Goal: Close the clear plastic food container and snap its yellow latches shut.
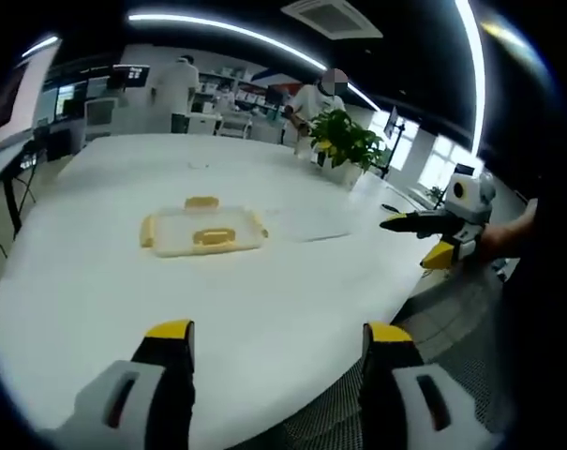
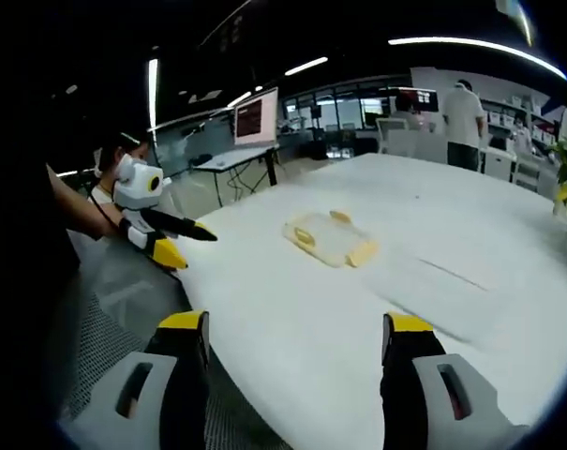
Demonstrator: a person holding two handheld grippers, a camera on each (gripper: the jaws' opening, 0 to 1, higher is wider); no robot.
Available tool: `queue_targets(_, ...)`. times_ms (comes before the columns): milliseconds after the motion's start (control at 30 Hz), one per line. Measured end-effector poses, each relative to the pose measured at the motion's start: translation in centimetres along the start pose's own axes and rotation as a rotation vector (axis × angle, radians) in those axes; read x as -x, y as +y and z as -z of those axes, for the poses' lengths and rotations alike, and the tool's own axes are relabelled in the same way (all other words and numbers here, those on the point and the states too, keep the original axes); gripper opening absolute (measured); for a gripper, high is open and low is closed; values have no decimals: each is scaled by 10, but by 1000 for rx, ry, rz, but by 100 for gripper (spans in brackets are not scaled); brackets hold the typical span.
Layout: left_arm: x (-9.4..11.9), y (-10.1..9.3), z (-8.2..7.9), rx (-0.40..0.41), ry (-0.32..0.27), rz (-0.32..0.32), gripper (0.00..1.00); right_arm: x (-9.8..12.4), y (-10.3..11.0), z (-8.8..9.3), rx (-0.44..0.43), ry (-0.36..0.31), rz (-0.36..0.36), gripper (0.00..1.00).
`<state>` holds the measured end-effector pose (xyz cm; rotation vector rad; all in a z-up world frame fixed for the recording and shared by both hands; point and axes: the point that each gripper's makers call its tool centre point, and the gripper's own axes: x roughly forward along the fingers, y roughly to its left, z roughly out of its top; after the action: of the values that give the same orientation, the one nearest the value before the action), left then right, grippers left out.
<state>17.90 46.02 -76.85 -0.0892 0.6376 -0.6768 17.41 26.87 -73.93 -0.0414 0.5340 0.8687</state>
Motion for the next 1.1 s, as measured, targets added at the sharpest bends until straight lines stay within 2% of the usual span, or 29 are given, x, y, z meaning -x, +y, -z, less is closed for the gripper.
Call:
queue_targets(233,1,4,-11,-32,-5,-4,65,1,-1,-4,-7,-2,1,70)
queue_targets(367,0,10,-24,-47,-24,-6,64,0,-1,-7,12,0,-5,67)
queue_targets(667,0,20,-49,-42,-67,-10,62,-7,-6,-26,32,-34,-6,64)
queue_targets(900,-7,22,-53,-86,-30,25,62,-17,-6,-30,47,-27,-22,64)
queue_targets(1100,-11,23,-56,-111,-7,60,62,-28,-9,-41,73,-31,-31,64)
